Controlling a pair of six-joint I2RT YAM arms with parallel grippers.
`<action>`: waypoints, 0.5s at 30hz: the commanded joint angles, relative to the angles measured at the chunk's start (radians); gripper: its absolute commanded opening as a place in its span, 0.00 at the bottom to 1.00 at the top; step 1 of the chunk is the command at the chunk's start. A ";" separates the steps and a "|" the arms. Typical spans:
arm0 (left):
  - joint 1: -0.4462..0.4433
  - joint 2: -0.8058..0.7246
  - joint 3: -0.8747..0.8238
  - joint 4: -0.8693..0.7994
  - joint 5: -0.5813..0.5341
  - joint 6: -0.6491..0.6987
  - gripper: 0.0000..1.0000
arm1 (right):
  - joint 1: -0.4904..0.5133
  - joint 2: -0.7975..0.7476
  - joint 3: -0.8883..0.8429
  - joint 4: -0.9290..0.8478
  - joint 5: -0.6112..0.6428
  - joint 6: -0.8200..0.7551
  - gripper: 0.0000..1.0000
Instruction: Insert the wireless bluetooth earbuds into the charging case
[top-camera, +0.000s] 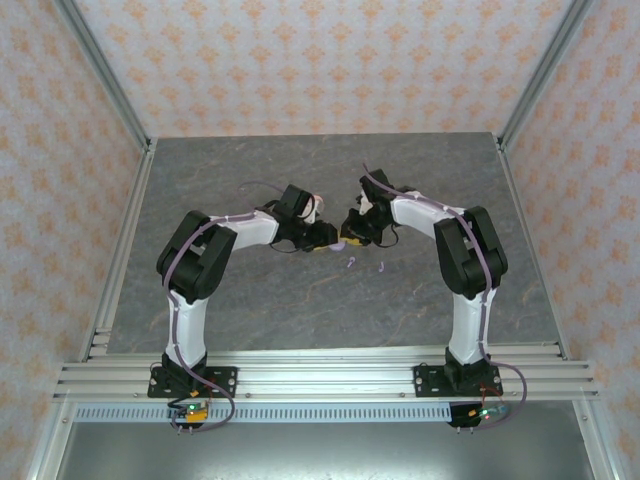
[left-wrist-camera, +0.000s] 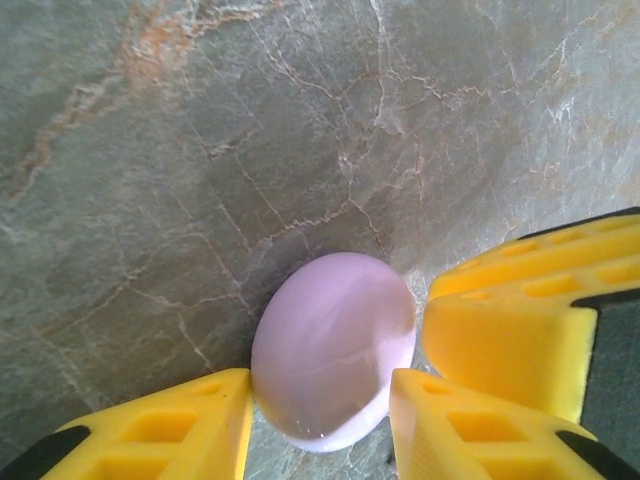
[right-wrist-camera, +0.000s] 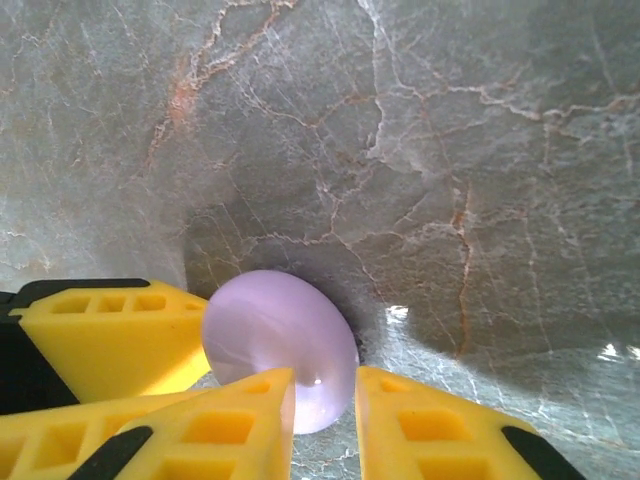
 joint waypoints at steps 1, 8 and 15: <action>-0.005 -0.058 -0.015 -0.011 -0.035 -0.014 0.44 | 0.003 -0.006 0.018 -0.033 0.039 -0.022 0.26; 0.025 -0.083 -0.017 -0.019 -0.038 -0.007 0.49 | 0.002 -0.041 -0.008 -0.004 0.004 -0.009 0.30; 0.038 -0.077 -0.035 0.023 -0.023 -0.035 0.50 | 0.003 -0.032 -0.029 0.035 -0.018 0.011 0.33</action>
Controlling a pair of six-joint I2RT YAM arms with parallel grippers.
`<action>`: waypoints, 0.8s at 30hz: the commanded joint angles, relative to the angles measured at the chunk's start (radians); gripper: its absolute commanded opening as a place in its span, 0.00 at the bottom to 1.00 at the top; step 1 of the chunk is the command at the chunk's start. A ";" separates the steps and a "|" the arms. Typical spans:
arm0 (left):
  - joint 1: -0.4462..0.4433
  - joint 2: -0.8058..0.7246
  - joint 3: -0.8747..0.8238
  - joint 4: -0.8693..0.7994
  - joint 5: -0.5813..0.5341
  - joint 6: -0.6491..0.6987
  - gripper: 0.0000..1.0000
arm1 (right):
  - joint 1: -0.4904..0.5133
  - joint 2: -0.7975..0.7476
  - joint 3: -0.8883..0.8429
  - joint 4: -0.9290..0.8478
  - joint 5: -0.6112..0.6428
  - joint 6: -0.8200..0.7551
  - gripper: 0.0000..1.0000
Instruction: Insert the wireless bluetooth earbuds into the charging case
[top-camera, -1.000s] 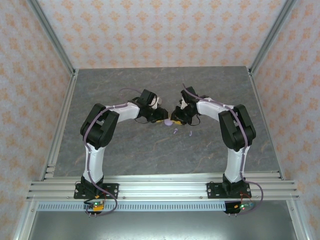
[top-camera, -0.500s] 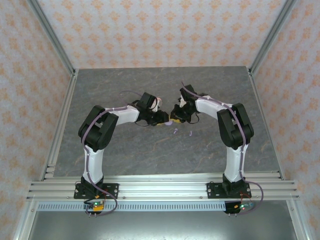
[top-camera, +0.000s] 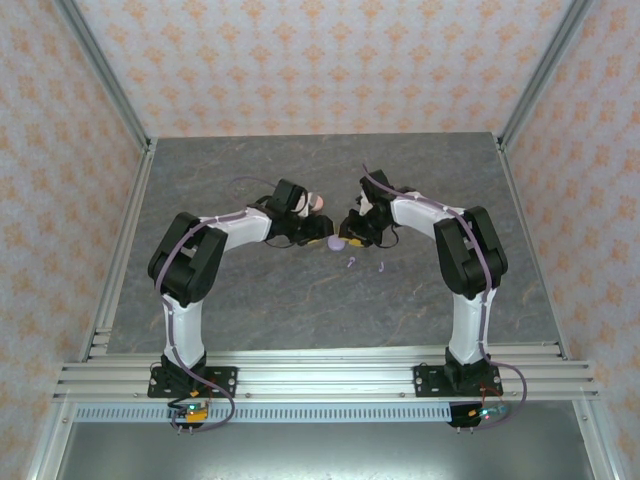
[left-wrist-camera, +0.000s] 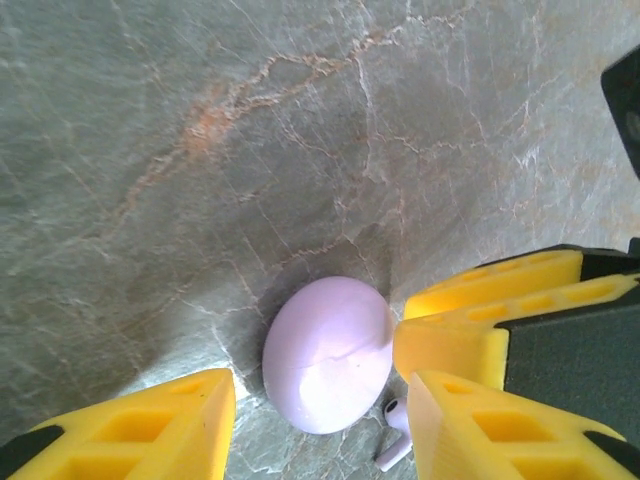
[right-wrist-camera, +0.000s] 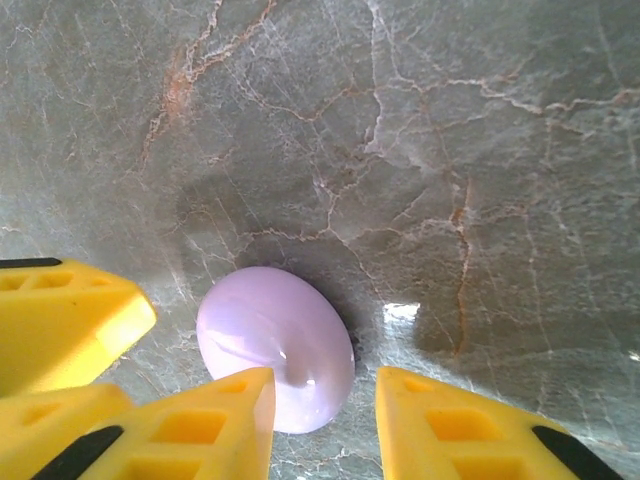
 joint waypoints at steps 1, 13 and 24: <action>0.003 -0.025 -0.028 0.026 -0.002 -0.024 0.50 | 0.002 -0.027 -0.017 0.028 -0.017 0.014 0.33; -0.007 0.027 -0.046 0.105 0.045 -0.068 0.51 | 0.002 -0.003 -0.032 0.040 -0.015 0.021 0.28; -0.037 0.070 -0.034 0.098 0.041 -0.072 0.51 | 0.003 0.005 -0.067 0.059 -0.014 0.029 0.23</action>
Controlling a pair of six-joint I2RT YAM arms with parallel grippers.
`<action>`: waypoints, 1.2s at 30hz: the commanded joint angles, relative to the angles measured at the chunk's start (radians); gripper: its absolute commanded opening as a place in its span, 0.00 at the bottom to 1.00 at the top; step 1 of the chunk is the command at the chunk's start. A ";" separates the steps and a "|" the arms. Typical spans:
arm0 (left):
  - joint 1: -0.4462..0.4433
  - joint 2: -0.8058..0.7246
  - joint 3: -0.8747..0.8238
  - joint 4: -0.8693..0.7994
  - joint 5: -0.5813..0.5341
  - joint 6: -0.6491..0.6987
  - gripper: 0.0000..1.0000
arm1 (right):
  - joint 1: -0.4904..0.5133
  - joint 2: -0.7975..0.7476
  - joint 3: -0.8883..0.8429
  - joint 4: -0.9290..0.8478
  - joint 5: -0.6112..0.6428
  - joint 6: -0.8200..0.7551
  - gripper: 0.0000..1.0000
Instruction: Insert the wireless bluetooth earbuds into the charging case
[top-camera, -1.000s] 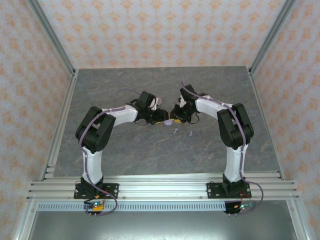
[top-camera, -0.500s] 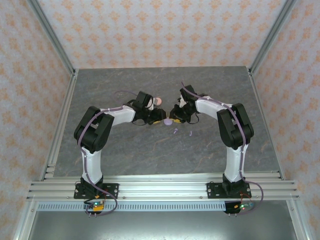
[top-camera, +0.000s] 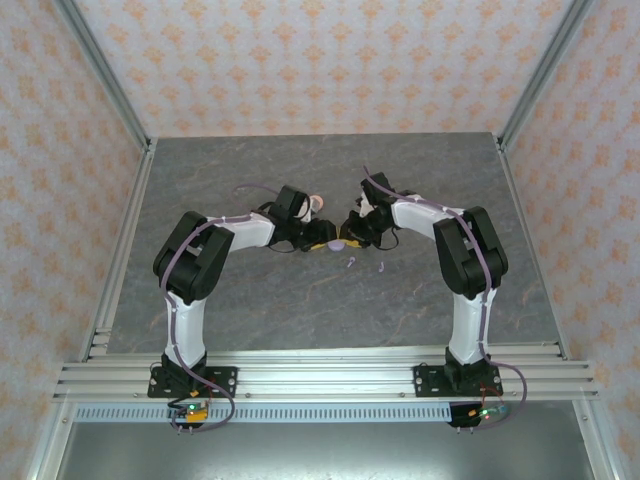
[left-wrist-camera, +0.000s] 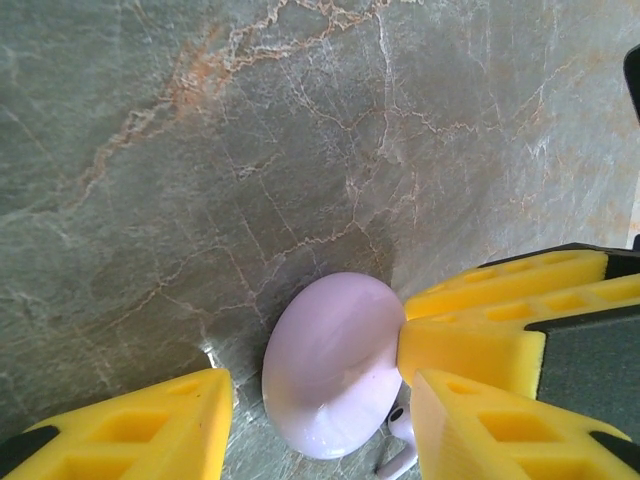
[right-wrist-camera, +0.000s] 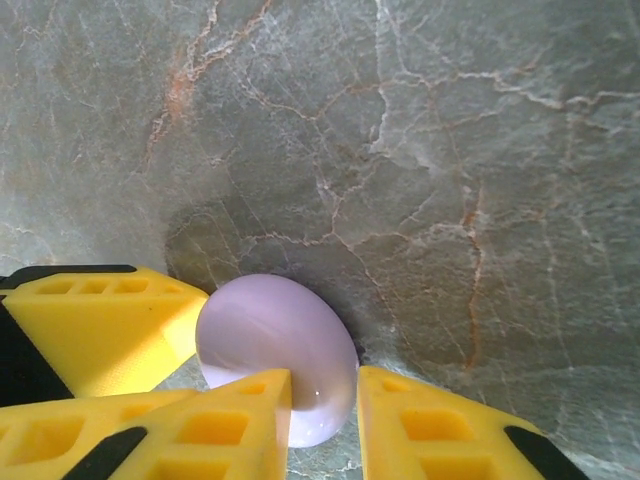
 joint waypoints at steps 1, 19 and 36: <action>-0.019 0.038 0.004 0.019 0.014 -0.016 0.51 | 0.005 0.004 -0.029 -0.003 0.018 0.009 0.22; -0.037 0.054 -0.005 0.081 0.026 -0.071 0.44 | 0.001 -0.004 -0.054 0.008 0.015 0.010 0.16; -0.014 -0.073 -0.071 0.086 -0.044 -0.041 0.21 | -0.017 -0.144 -0.083 0.013 0.024 0.016 0.28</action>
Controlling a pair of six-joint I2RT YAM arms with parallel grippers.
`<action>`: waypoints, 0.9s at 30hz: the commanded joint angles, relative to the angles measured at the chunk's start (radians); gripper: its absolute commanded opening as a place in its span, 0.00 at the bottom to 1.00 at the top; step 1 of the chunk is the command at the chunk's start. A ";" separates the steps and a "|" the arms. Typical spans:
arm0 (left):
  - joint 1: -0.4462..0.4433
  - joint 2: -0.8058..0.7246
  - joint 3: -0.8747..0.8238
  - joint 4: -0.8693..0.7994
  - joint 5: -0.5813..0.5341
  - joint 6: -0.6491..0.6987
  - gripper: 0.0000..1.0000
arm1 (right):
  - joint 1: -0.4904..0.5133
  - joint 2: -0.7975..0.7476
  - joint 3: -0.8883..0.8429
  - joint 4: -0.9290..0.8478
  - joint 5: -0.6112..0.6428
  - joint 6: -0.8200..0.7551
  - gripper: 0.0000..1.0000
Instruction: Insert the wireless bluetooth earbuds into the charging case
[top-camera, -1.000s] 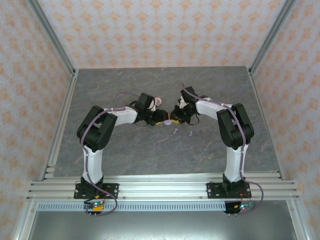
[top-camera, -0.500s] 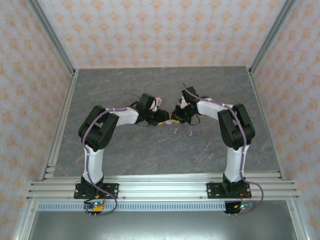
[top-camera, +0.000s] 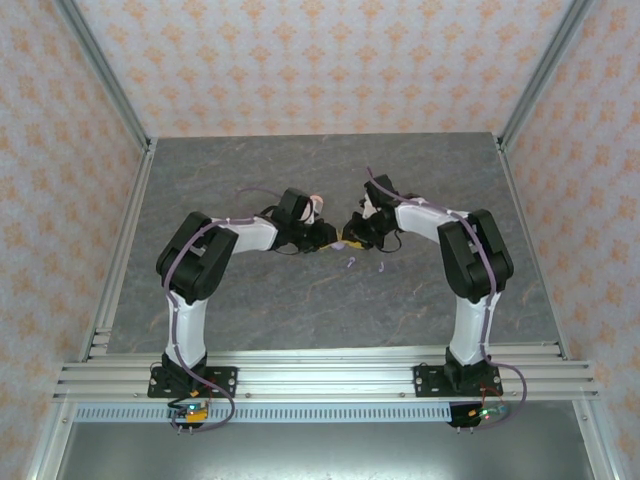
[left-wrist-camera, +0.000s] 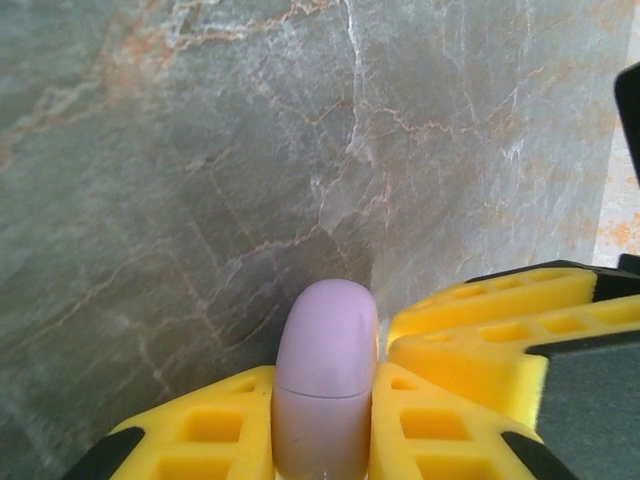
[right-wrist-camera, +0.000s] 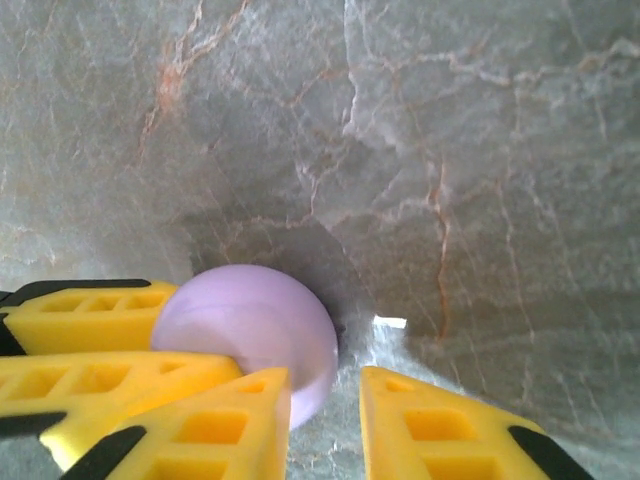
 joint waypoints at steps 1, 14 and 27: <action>0.013 -0.092 -0.044 -0.002 -0.046 0.035 0.21 | -0.017 -0.114 -0.028 -0.011 0.012 0.004 0.30; 0.037 -0.494 -0.155 0.103 0.045 0.154 0.21 | -0.125 -0.463 -0.087 0.034 -0.207 -0.139 0.44; 0.027 -0.707 -0.163 0.119 0.160 0.210 0.20 | -0.111 -0.657 -0.096 0.198 -0.474 -0.163 0.57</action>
